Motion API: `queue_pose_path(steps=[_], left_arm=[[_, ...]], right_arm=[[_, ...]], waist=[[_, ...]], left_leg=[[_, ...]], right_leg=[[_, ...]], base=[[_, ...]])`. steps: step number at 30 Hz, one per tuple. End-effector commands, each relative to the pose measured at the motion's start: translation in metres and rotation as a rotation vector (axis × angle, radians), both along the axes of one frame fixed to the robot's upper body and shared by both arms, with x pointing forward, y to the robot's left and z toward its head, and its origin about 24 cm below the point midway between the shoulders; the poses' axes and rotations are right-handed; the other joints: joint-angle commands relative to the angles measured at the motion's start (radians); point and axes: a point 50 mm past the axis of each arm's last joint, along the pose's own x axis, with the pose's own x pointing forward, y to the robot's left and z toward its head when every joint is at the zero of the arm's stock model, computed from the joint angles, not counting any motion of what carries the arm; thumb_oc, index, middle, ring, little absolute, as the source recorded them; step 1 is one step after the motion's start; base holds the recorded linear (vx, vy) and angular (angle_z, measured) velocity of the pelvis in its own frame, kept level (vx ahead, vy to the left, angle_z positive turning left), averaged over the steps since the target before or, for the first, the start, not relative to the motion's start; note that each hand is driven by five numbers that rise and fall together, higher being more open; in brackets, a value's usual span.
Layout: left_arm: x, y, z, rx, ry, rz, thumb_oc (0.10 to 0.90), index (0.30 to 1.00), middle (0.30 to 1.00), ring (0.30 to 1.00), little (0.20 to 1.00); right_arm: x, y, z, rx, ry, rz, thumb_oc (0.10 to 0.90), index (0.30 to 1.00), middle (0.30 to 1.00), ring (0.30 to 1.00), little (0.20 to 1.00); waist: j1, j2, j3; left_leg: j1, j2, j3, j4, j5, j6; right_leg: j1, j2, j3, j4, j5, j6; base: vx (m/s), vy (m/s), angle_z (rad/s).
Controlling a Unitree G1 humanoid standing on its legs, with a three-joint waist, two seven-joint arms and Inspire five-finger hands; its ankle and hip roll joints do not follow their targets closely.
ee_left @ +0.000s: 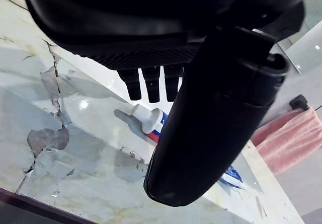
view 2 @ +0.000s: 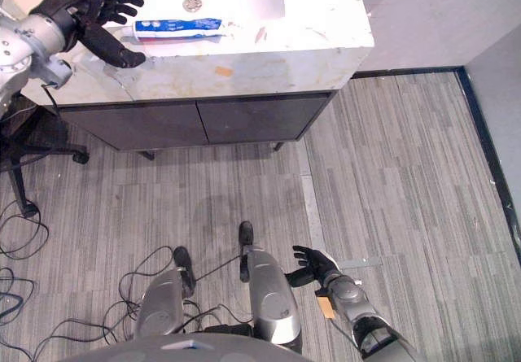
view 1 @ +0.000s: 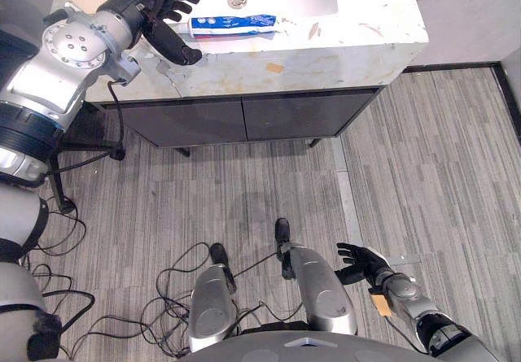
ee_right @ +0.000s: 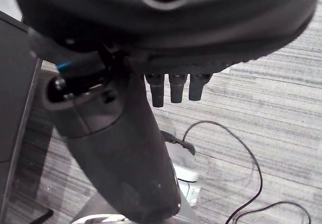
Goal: Organize the bathroom.
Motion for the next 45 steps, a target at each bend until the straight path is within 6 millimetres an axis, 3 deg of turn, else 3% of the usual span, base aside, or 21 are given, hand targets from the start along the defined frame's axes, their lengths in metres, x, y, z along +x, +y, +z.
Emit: queue_pose_path(steps=[1,13,14,15,16,39,42,45], left_arm=[[-0.026,0.006,0.083,-0.026,-0.342,0.0,0.8,0.9,0.9,0.9,0.9],[-0.027,0.002,0.087,-0.014,-0.356,0.012,0.8,0.9,0.9,0.9,0.9],[-0.026,0.003,0.086,-0.012,-0.352,0.016,0.643,0.665,0.665,0.665,0.665],[-0.026,0.003,0.086,-0.011,-0.35,0.017,0.574,0.561,0.561,0.561,0.561],[-0.026,0.003,0.086,-0.015,-0.347,0.017,0.4,0.3,0.3,0.3,0.3],[-0.026,0.011,0.082,-0.034,-0.335,0.032,0.4,0.3,0.3,0.3,0.3],[-0.025,0.016,0.08,-0.11,-0.315,0.054,0.4,0.3,0.3,0.3,0.3],[-0.023,0.023,0.069,-0.465,-0.27,0.003,0.4,0.3,0.3,0.3,0.3]], right_arm=[[-0.01,-0.016,0.006,0.003,-0.043,-0.032,0.8,0.9,0.9,0.9,0.9],[-0.004,-0.016,0.01,0.006,-0.07,-0.031,0.8,0.9,0.9,0.9,0.9],[-0.003,-0.016,0.01,0.007,-0.073,-0.029,0.8,0.9,0.9,0.9,0.9],[-0.003,-0.016,0.011,0.007,-0.073,-0.028,0.8,0.9,0.9,0.9,0.9],[-0.002,-0.015,0.011,0.009,-0.078,-0.028,0.8,0.9,0.9,0.9,0.9],[-0.005,-0.015,0.009,0.011,-0.065,-0.029,0.8,0.9,0.9,0.9,0.9],[-0.007,-0.015,0.008,0.009,-0.06,-0.029,0.8,0.9,0.9,0.9,0.9],[-0.016,-0.014,0.002,0.013,-0.038,-0.06,0.8,0.9,0.9,0.9,0.9]], waist=[[-0.021,0.023,-0.028],[-0.032,0.028,-0.003],[-0.032,0.028,-0.003],[-0.033,0.028,-0.002],[-0.034,0.029,0.0],[-0.028,0.027,-0.014],[-0.028,0.025,-0.016],[-0.021,0.019,-0.031]], left_leg=[[-0.084,0.065,-0.016,0.055,0.125,0.01],[-0.108,0.07,-0.015,0.06,0.131,0.01],[-0.11,0.07,-0.014,0.059,0.132,0.01],[-0.109,0.07,-0.012,0.059,0.13,0.011],[-0.108,0.069,-0.011,0.054,0.13,0.011],[-0.095,0.066,-0.008,0.05,0.127,0.011],[-0.09,0.066,-0.006,0.045,0.125,0.011],[-0.07,0.059,-0.012,0.034,0.115,0.012]], right_leg=[[0.038,-0.035,0.016,-0.004,-0.133,0.075],[-0.005,-0.039,0.019,0.019,-0.131,0.074],[-0.006,-0.039,0.019,0.018,-0.13,0.074],[-0.007,-0.04,0.019,0.019,-0.13,0.074],[-0.01,-0.04,0.019,0.018,-0.128,0.076],[0.005,-0.04,0.02,0.012,-0.129,0.075],[0.01,-0.041,0.021,0.008,-0.13,0.075],[0.038,-0.038,0.024,-0.005,-0.136,0.074]], base=[[0.0,0.0,0.0],[0.0,0.0,0.0],[0.0,0.0,0.0],[0.0,0.0,0.0],[0.0,0.0,0.0],[0.0,0.0,0.0],[0.0,0.0,0.0],[0.06,0.01,0.01]])
